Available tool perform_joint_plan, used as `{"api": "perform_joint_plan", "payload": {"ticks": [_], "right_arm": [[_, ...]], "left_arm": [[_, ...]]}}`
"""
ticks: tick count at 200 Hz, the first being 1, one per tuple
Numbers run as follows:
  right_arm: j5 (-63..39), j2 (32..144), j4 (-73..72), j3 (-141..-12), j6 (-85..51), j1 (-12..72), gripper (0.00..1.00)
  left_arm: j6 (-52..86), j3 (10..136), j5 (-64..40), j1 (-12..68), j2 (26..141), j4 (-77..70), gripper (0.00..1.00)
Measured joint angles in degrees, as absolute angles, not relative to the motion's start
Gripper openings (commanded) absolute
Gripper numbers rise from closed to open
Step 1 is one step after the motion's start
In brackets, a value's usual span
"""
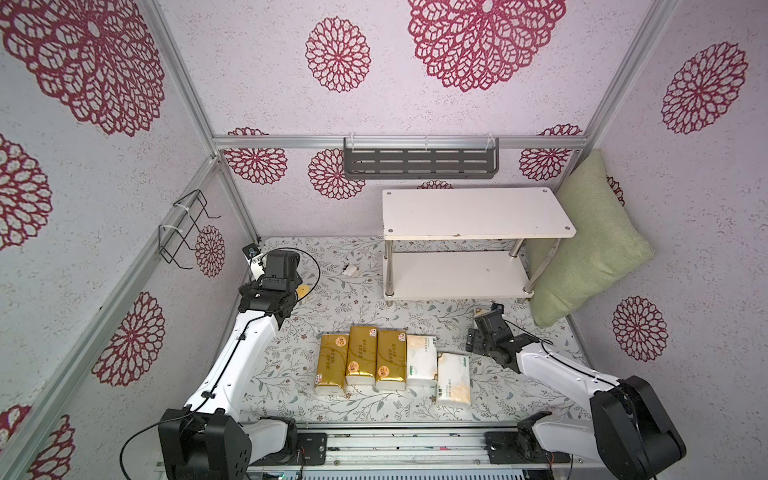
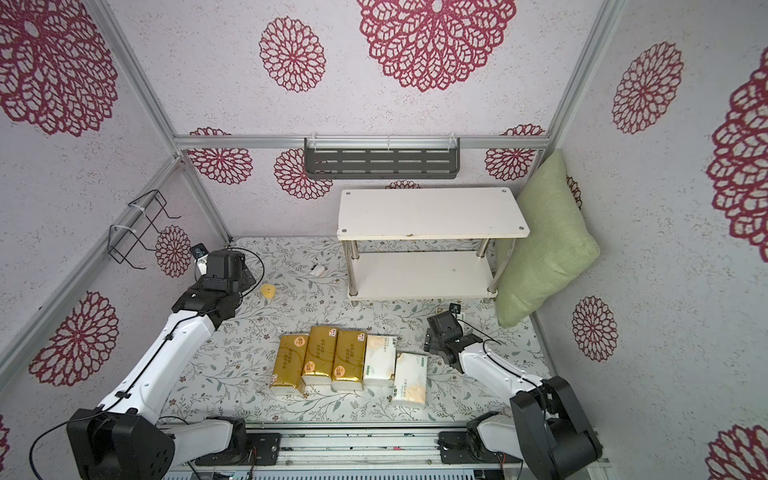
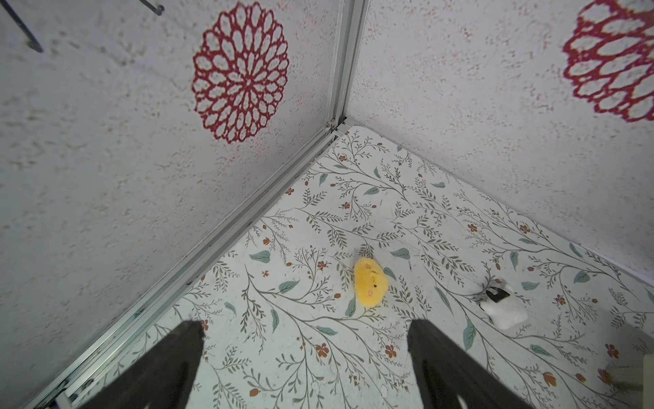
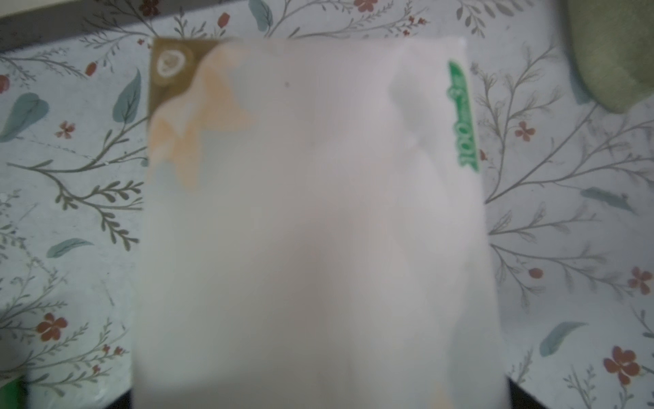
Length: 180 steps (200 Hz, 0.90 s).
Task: Place the tissue boxes on the shelf by color
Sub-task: Pick up the box of tissues from the center of the board.
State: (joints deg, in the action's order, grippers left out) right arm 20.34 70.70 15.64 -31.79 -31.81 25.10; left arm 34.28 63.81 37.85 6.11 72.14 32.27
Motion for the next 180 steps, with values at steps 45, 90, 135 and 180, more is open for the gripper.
{"api": "perform_joint_plan", "payload": {"ticks": [45, 90, 135, 180], "right_arm": [[19.0, 68.9, 19.2, -32.5, -31.0, 25.1, 0.9], [17.2, 67.1, 22.7, -34.2, -30.3, 24.8, 0.88], [16.2, 65.4, 25.1, -35.7, -29.5, 24.5, 0.88], [15.8, 65.4, 27.0, -36.8, -29.0, 24.2, 0.88]], "left_arm": [[34.3, 63.8, 38.0, 6.1, 72.1, 32.3, 0.98], [34.3, 63.8, 38.1, 6.1, 72.1, 32.3, 0.97], [34.3, 63.8, 38.2, 6.1, 72.1, 32.3, 0.97], [34.3, 63.8, 38.2, 6.1, 72.1, 32.3, 0.97]]}}
